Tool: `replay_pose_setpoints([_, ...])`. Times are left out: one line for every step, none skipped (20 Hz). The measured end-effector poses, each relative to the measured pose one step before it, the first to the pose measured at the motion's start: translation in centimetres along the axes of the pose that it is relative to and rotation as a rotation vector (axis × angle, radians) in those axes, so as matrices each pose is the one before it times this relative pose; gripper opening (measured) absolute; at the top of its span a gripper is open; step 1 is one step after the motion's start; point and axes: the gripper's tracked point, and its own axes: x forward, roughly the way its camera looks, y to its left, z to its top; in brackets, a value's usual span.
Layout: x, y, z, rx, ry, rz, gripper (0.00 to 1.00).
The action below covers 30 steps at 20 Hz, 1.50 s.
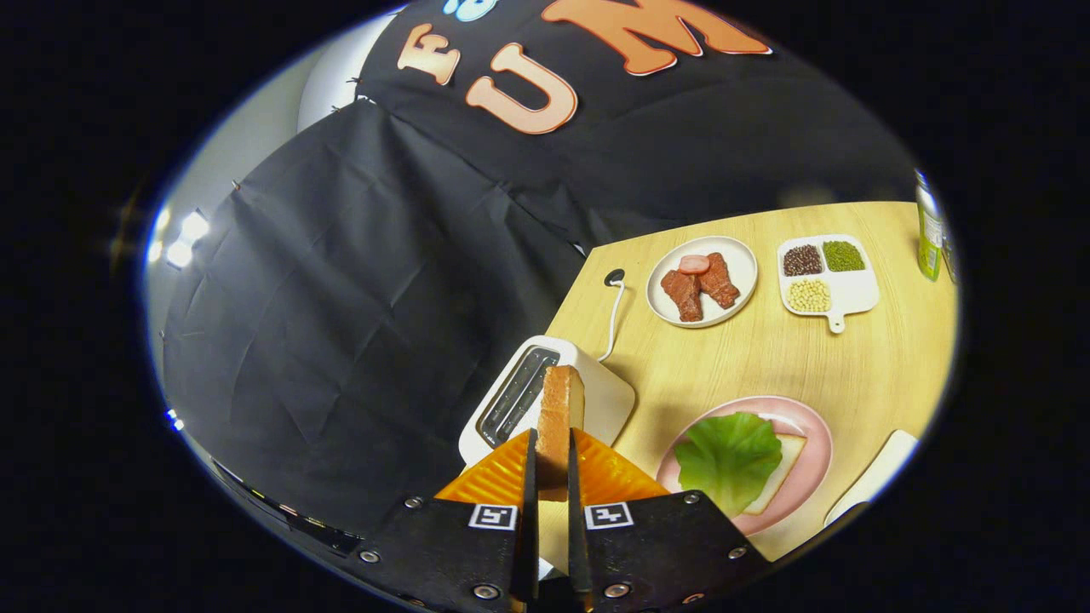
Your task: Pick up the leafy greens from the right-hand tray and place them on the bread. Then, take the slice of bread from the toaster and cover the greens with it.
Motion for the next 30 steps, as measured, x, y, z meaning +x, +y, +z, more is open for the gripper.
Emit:
replay_pose_setpoints([-0.180, -0.497, -0.243, 0.00334, -0.00144, -0.00015, 0.14])
replay_pose_setpoints([-0.299, -0.514, -0.257, 0.00544, -0.00747, -0.00570, 0.14])
replay_pose_setpoints([-0.036, -0.716, -0.137, -0.00018, -0.01262, -0.00977, 0.15])
replay_pose_setpoints([-0.256, -0.812, -0.316, 0.00853, -0.00593, -0.00836, 0.15])
replay_pose_setpoints([-0.054, -0.621, -0.417, 0.01466, -0.00039, -0.00266, 0.15])
replay_pose_setpoints([-0.114, -0.575, -0.457, 0.01669, 0.00361, -0.00076, 0.15])
replay_pose_setpoints([-0.138, -0.623, -0.356, 0.01393, 0.00482, 0.00126, 0.15])
replay_pose_setpoints([-0.260, -0.742, -0.226, 0.00785, -0.00063, -0.00383, 0.15])
replay_pose_setpoints([0.008, -0.718, -0.244, 0.00197, -0.00245, -0.00785, 0.15])
replay_pose_setpoints([-0.044, -0.793, -0.345, -0.00089, -0.00209, -0.00684, 0.15])
replay_pose_setpoints([0.041, -0.859, -0.146, -0.00843, -0.01302, -0.01404, 0.15])
replay_pose_setpoints([0.000, -0.892, -0.006, -0.00621, -0.01217, -0.01342, 0.15])
replay_pose_setpoints([0.106, -0.721, -0.262, 0.00421, -0.00076, -0.00560, 0.14])
replay_pose_setpoints([0.216, -0.339, -0.514, 0.01004, 0.00515, 0.00514, 0.15])
replay_pose_setpoints([0.121, -0.309, -0.315, 0.01128, 0.00767, 0.00659, 0.15])
replay_pose_setpoints([0.127, -0.455, -0.374, 0.00564, 0.00820, 0.00334, 0.15])
replay_pose_setpoints([0.194, -0.512, -0.341, 0.00131, 0.00300, -0.00646, 0.15])
replay_pose_setpoints([0.096, -0.635, -0.343, -0.00424, 0.00508, -0.00868, 0.15])
replay_pose_setpoints([0.188, -0.383, -0.376, -0.00343, 0.00775, -0.00055, 0.15])
replay_pose_setpoints([0.173, -0.340, -0.477, 0.00316, 0.00896, 0.00357, 0.15])
replay_pose_setpoints([0.023, -0.250, -0.299, 0.01072, 0.00735, 0.00005, 0.15])
replay_pose_setpoints([0.382, -0.435, -0.374, 0.00911, 0.00550, -0.00272, 0.15])
replay_pose_setpoints([0.257, -0.521, -0.235, 0.00298, 0.00469, -0.00591, 0.15])
replay_pose_setpoints([0.121, -0.526, -0.084, 0.00043, 0.00259, -0.00843, 0.15])
replay_pose_setpoints([0.039, -0.512, -0.075, -0.00278, -0.00007, -0.01015, 0.15])
replay_pose_setpoints([-0.059, -0.332, -0.105, 0.00082, -0.00273, -0.00798, 0.15])
replay_pose_setpoints([0.120, -0.251, -0.069, 0.00002, -0.00075, -0.00311, 0.15])
replay_pose_setpoints([-0.254, -0.161, -0.076, 0.00323, -0.00288, -0.00200, 0.15])
replay_pose_setpoints([-0.080, -0.189, 0.040, -0.00549, -0.00309, -0.00547, 0.14])
replay_pose_setpoints([0.253, -0.177, -0.086, -0.00569, -0.00087, -0.00957, 0.15])
